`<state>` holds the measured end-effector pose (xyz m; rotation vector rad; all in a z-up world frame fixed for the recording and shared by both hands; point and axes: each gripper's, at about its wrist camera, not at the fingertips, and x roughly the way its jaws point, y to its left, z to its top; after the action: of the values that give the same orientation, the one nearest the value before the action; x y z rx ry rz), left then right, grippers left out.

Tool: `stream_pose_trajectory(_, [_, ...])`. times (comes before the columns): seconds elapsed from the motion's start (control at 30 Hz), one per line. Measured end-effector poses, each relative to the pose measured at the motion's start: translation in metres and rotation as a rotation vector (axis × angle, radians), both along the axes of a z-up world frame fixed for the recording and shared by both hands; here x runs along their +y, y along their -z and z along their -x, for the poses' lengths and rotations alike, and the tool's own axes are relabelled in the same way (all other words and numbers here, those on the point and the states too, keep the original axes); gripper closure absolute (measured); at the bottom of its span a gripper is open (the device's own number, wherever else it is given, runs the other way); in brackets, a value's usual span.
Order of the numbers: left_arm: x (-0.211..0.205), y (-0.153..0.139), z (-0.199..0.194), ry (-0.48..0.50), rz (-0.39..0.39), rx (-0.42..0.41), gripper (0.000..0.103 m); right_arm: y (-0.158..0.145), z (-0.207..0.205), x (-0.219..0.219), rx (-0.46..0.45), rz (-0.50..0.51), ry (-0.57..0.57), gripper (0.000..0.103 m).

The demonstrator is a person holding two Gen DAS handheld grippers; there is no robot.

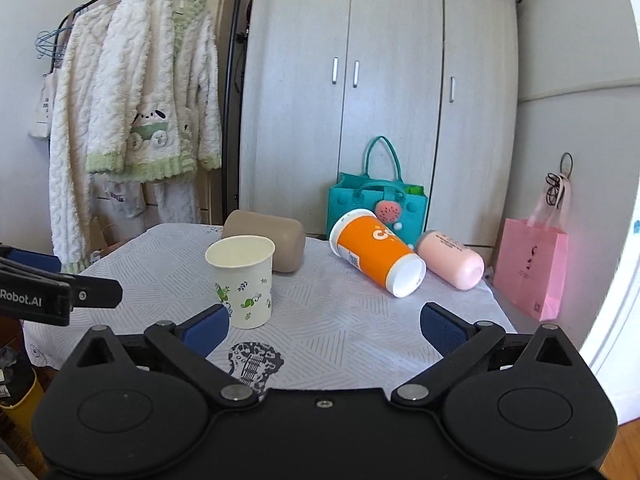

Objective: Flip cup upright

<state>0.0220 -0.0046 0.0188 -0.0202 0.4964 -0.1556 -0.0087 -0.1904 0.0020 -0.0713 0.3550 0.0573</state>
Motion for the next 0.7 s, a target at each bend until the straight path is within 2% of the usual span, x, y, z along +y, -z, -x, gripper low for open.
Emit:
stream_pose_trajectory(0.13, [0.0046,0.0018,0.0020,-0.013,-0.001,0.004,0.000,0.0019,0.0035,0.0027,0.014,-0.009,0.015,0.000])
stream_pose_trajectory(0.4, [0.0019,0.0041,0.0065,-0.035,-0.053,0.001,0.000,0.0031,0.0027,0.0055,0.032,-0.004,0.062,0.000])
stream_pose_trajectory(0.7, [0.0060,0.0086,0.0086,-0.068,-0.060,0.017,0.000,0.0037,0.0068,0.0059,0.033,0.011,0.102,0.000])
